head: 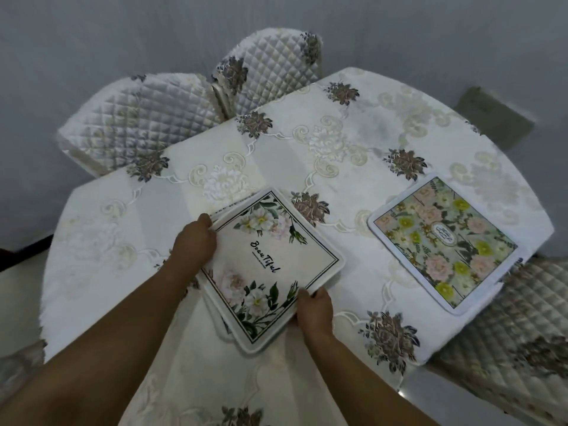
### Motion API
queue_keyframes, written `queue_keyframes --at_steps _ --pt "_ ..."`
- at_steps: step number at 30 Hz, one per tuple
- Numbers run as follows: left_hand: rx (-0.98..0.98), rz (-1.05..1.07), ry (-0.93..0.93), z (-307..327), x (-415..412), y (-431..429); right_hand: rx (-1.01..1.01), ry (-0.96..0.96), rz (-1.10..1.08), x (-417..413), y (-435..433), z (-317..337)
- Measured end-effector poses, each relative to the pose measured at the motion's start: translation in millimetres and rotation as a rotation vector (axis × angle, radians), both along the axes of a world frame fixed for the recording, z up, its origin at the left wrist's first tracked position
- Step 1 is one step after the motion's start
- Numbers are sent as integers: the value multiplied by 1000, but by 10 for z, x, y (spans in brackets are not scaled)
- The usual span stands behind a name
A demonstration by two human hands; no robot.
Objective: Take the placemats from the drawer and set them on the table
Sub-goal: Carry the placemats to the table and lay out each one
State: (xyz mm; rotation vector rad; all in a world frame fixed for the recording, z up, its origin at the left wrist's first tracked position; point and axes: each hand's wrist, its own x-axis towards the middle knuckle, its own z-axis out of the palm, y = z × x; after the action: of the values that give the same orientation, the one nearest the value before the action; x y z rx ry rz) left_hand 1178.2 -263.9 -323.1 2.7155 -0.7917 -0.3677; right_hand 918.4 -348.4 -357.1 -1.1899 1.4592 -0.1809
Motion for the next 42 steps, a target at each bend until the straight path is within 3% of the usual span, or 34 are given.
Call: queue_keyframes --at_steps 8,16,21,31,34,42 --pt "31 126 361 361 -633 532 -206 -14 166 -86 -475 250" --pt "-96 368 384 457 -1550 871 -449 3 385 -231 -523 430" --pt "-56 349 424 551 -1898 895 -667 46 517 -526 -422 719" --pt "-278 79 348 960 -2699 993 -764 128 297 -1781 -218 1291" --pt "-343 -12 270 1117 -3038 877 -776 127 199 -2236 -187 1458" --pt "-506 -161 292 1587 -3940 367 -730 86 28 -3440 -503 1810"
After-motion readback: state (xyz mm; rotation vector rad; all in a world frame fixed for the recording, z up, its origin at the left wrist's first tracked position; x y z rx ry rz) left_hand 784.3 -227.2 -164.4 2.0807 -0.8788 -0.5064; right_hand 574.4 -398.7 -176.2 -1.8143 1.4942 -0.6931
